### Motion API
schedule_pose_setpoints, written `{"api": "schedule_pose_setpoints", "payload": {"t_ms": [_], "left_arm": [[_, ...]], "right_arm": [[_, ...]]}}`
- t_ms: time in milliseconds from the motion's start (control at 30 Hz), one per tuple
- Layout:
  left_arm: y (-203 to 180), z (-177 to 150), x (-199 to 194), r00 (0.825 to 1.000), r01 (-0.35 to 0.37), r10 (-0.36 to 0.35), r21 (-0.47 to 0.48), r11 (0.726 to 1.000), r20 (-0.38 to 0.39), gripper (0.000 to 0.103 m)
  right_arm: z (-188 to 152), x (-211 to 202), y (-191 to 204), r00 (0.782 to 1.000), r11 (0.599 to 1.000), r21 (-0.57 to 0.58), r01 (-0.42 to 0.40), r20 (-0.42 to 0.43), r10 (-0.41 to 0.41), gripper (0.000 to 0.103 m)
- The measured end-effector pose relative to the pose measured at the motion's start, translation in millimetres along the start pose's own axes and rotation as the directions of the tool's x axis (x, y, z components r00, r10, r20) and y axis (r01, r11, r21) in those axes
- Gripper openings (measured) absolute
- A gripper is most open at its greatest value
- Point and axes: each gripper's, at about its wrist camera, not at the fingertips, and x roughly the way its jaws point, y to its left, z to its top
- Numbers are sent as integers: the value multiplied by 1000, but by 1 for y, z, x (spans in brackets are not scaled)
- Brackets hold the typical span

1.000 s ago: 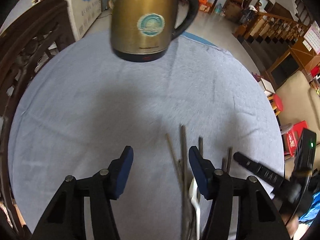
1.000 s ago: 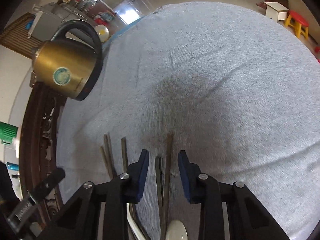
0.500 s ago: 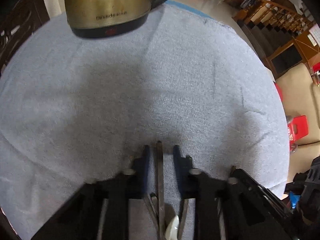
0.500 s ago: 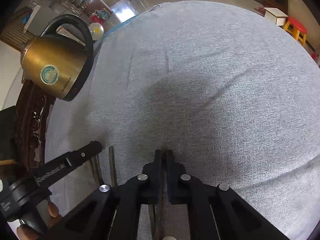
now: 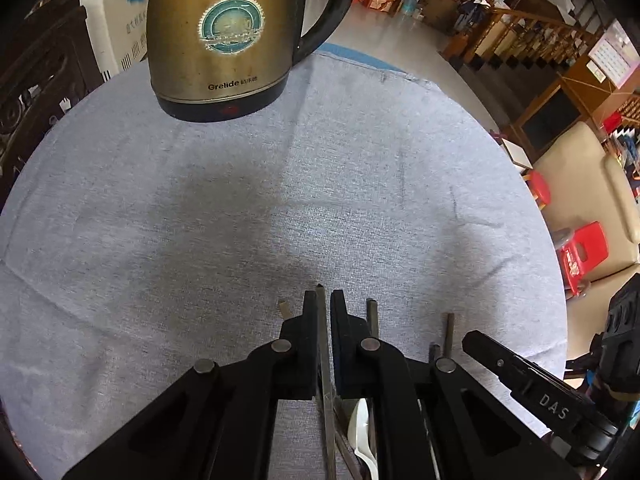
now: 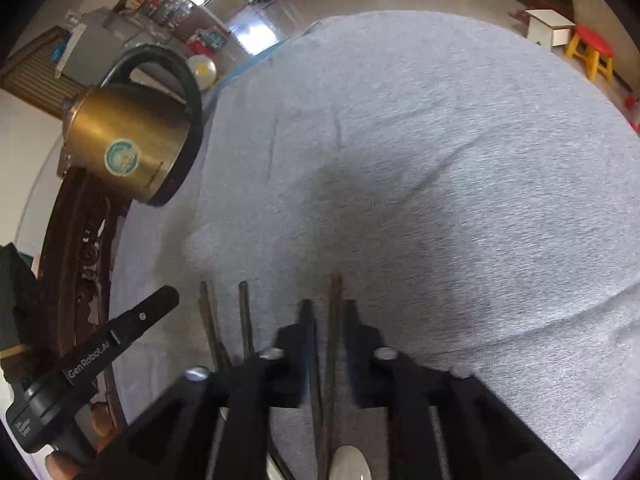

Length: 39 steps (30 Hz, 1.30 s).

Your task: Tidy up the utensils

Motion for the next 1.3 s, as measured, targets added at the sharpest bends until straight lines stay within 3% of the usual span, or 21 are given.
{"api": "schedule_pose_setpoints", "payload": {"t_ms": [67, 200, 333, 367, 400, 467, 600, 767, 900, 933, 1000, 1200, 1300], "left_arm": [[-6, 5, 4, 1000, -2, 2, -6, 1000, -18, 6], [-8, 16, 30, 998, 2, -5, -42, 999, -64, 21], [-6, 11, 47, 996, -2, -2, -41, 999, -93, 21], [-9, 11, 44, 998, -7, 6, -18, 1000, -57, 21], [-11, 11, 45, 998, -7, 6, -3, 1000, -56, 15], [-10, 11, 45, 998, -12, 12, 0, 1000, -59, 6], [-9, 4, 22, 1000, -9, 8, 33, 999, 16, 5], [-14, -19, -51, 987, 35, -46, 73, 997, 154, 5], [-25, -58, -124, 955, 51, -89, 141, 989, 283, 5], [-29, -74, -148, 939, 49, -100, 160, 986, 328, 5], [-33, -96, -175, 916, 34, -103, 180, 983, 387, 5], [-39, -183, -243, 826, -20, -86, 183, 983, 557, 5], [-40, -206, -253, 801, -27, -81, 171, 985, 593, 5]], "right_arm": [[0, 3, 4, 1000, 1000, -14, 26, -3, -26, 23], [4, 12, 11, 996, 996, -44, 81, -25, -82, 23], [3, 23, 18, 988, 985, -80, 154, -20, -156, 20], [3, 25, 22, 984, 980, -101, 172, -22, -175, 17], [2, 26, 25, 985, 979, -113, 170, -15, -173, 5], [1, 30, 29, 986, 978, -132, 164, -12, -167, 5], [-2, 24, 26, 992, 985, -118, 123, 6, -123, 5], [-20, -26, 15, 995, 992, -122, 39, 94, -28, 5], [-42, -79, 2, 982, 991, -129, -30, 182, 53, 5], [-48, -92, 0, 976, 990, -133, -45, 207, 72, 5], [-65, -122, -4, 956, 986, -150, -77, 269, 116, 5], [-128, -193, 2, 890, 973, -216, -85, 423, 172, 2], [-154, -218, 11, 857, 966, -250, -58, 484, 177, 1]]}}
